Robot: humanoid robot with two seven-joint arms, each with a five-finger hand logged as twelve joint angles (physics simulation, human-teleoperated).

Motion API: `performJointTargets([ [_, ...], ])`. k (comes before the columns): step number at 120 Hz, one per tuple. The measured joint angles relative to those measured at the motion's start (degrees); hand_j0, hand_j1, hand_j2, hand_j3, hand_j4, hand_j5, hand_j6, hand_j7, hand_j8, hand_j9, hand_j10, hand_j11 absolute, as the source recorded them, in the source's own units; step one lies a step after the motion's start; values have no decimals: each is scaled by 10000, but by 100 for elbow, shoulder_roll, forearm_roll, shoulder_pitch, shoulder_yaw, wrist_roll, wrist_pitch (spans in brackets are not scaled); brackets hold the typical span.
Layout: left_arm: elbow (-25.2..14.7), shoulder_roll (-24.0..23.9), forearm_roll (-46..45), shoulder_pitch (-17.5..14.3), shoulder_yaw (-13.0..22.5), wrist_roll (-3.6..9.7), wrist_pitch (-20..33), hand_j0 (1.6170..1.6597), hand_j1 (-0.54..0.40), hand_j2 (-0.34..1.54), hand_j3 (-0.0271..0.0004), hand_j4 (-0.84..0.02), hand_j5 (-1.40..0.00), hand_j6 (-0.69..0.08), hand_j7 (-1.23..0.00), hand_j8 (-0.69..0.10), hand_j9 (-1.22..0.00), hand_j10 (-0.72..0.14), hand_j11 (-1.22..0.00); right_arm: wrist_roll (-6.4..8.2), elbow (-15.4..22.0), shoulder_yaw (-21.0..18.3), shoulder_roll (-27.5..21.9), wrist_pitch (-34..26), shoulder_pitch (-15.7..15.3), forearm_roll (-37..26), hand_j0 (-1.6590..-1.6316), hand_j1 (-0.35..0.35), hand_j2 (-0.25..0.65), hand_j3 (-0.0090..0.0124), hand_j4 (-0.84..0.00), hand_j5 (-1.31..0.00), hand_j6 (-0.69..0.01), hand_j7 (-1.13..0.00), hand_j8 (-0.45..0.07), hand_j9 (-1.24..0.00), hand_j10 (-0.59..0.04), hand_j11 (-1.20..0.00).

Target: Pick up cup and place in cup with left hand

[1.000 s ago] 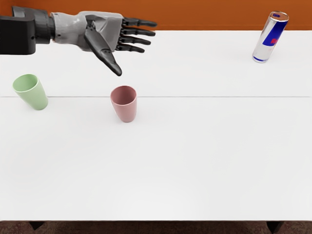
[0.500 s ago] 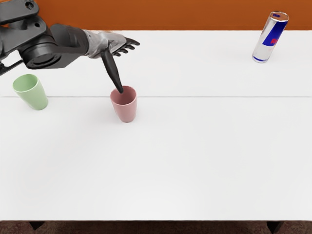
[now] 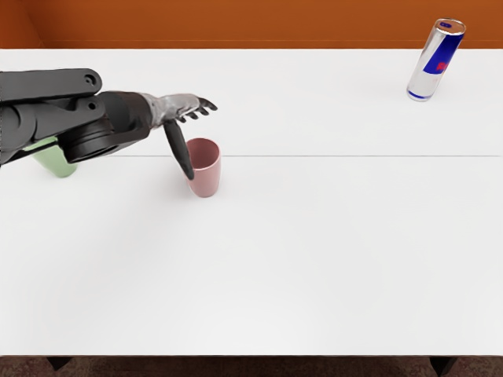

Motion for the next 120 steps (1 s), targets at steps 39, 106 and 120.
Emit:
performJointTargets([
  [39, -160, 2, 21, 38, 142, -31, 185, 16581, 107, 578, 0, -2842, -3677, -2848, -3676, -2847, -3676, -2840, -3675, 0, 0, 0, 0, 0, 0, 0, -16581, -3491, 0, 0, -4, -1, -6, 0, -5, -1, -3, 0],
  [106, -380, 120, 47, 48, 281, -30, 498, 16567, -1156, 1257, 0, -4308, -5759, -3635, -5723, -3348, -5743, -4315, -5744, 0, 0, 0, 0, 0, 0, 0, -16581, -3491, 0, 0, -4, -1, -6, 0, -4, -1, -3, 0],
  [120, -387, 121, 35, -11, 278, -26, 508, 16565, -1199, 1352, 0, -4446, -6016, -3515, -5944, -3227, -5964, -4398, -5972, 0, 0, 0, 0, 0, 0, 0, -16581, -3491, 1, 0, -4, -1, -6, 0, -4, -1, -3, 0],
])
